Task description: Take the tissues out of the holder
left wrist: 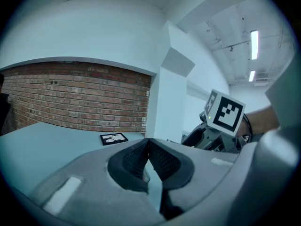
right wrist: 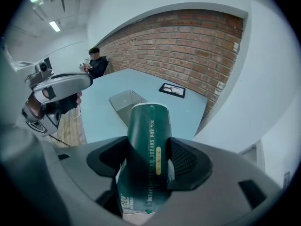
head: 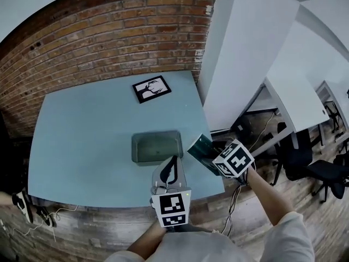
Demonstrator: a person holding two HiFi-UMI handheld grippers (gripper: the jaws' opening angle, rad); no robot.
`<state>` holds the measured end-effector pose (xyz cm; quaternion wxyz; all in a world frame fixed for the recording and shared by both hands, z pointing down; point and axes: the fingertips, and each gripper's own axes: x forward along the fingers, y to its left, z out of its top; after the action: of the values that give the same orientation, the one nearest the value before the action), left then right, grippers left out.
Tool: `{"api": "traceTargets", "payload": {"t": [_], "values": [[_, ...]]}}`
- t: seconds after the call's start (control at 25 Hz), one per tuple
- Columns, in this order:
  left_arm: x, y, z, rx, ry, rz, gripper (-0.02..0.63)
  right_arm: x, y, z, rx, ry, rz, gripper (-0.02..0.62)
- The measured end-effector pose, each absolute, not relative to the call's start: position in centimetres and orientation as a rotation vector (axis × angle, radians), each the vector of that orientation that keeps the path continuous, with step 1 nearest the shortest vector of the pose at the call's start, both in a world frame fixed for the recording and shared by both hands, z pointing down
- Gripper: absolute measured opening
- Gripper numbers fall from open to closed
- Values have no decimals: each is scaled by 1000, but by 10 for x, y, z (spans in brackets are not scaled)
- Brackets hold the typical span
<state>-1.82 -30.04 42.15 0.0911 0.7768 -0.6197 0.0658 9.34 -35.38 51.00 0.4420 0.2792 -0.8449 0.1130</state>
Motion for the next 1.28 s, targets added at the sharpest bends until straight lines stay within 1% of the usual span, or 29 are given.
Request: {"api": "traceTargets", "payload": {"t": [0.2,0.48,1.28], "values": [[2,-300,427,2349,-1784,222,9,116,-340,525,724,-2077,333,290],[17,-293,433,2366,-1742,259,8,126,-321,545,720,-2066,389,290],[2,-291,456,2327,-1751,362,9,109,-307,612,662,-2036,465,291]]}}
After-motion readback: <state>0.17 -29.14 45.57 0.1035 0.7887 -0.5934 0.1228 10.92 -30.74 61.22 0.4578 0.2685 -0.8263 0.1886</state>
